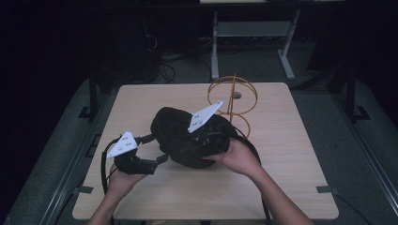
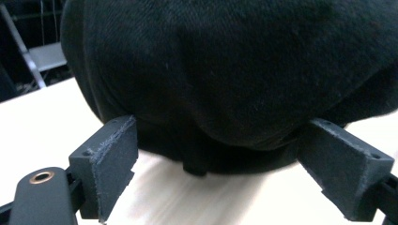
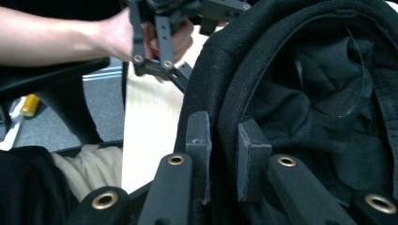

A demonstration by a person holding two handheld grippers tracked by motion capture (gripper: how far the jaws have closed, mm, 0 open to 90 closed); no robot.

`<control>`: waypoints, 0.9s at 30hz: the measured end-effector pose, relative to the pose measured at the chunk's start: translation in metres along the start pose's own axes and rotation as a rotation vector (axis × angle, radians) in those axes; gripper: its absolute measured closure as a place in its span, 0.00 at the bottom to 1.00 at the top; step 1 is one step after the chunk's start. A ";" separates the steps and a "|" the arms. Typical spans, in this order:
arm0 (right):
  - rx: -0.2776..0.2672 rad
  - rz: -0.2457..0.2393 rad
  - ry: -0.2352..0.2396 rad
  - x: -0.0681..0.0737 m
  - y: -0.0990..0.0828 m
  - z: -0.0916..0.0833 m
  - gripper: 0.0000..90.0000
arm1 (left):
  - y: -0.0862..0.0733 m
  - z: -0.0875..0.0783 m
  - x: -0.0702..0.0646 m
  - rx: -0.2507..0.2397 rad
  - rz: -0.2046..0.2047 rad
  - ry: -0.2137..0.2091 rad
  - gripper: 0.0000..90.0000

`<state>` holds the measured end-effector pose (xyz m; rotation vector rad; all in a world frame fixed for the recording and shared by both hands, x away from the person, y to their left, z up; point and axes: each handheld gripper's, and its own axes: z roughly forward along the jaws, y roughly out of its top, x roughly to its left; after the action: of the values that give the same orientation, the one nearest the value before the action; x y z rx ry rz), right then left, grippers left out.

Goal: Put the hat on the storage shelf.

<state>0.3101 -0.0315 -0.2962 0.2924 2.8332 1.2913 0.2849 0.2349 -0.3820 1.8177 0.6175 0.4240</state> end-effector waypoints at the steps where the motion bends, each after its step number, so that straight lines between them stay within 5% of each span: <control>1: -0.004 -0.009 0.005 -0.001 0.000 -0.001 0.86 | 0.001 0.002 -0.001 -0.005 0.000 -0.011 0.15; 8: -0.013 -0.009 0.059 0.001 0.006 -0.003 0.86 | 0.009 0.013 -0.006 -0.007 0.036 -0.026 0.27; 20: -0.047 0.005 0.071 0.003 0.010 -0.004 0.87 | 0.018 0.011 -0.006 -0.033 0.069 -0.058 0.86; 27: -0.075 0.008 0.061 0.001 0.008 -0.008 0.85 | 0.024 0.003 -0.005 -0.029 0.062 -0.060 0.92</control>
<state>0.3095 -0.0320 -0.2853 0.2680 2.8274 1.4291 0.2872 0.2238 -0.3603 1.8191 0.5121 0.4158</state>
